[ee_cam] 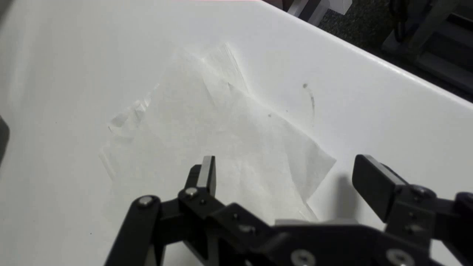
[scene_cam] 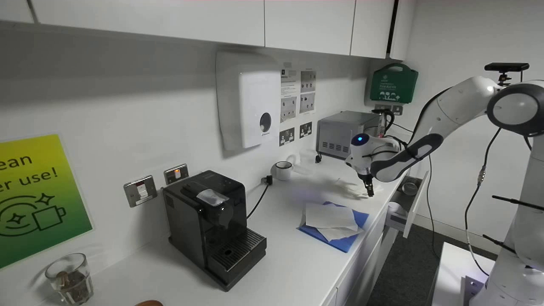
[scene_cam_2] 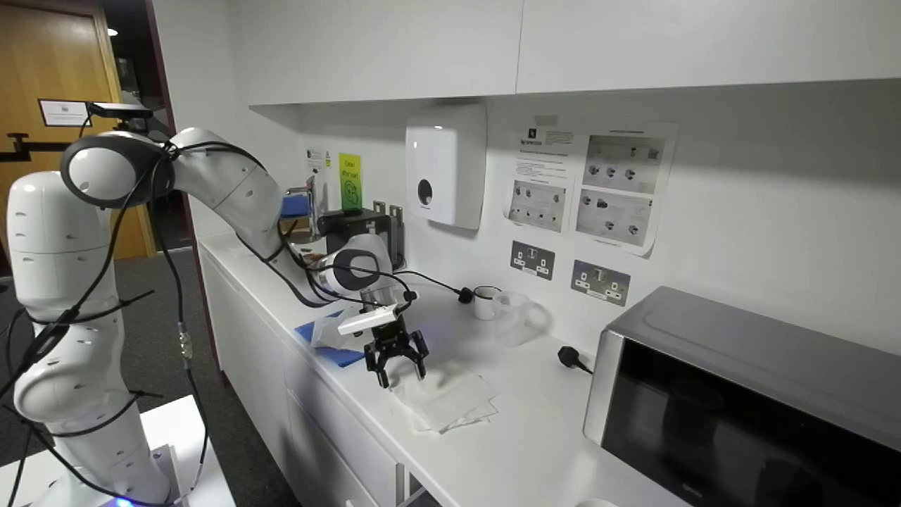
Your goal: Place the white napkins on the blue placemat
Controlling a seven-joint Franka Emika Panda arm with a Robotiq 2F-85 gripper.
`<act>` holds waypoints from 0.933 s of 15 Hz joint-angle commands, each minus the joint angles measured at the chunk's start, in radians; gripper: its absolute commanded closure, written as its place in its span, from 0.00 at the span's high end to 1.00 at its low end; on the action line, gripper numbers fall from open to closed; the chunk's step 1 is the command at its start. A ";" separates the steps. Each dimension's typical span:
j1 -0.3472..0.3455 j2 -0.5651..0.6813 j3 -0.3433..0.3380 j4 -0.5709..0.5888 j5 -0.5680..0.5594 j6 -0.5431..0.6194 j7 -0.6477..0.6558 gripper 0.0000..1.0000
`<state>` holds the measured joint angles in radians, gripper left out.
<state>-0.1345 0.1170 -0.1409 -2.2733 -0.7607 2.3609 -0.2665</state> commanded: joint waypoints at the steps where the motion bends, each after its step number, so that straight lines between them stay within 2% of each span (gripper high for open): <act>1: -0.011 0.015 -0.006 0.020 -0.019 0.015 -0.032 1.00; 8: -0.011 0.015 -0.009 0.029 -0.026 0.006 -0.030 0.99; 9: -0.011 0.017 -0.009 0.030 -0.021 0.006 -0.035 0.91; 10: -0.012 0.018 -0.008 0.031 -0.015 0.007 -0.039 0.74; 11: -0.013 0.018 -0.008 0.031 -0.009 0.007 -0.043 0.69; 14: -0.014 0.018 -0.008 0.030 -0.001 0.010 -0.049 0.45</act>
<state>-0.1345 0.1223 -0.1461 -2.2641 -0.7695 2.3609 -0.2665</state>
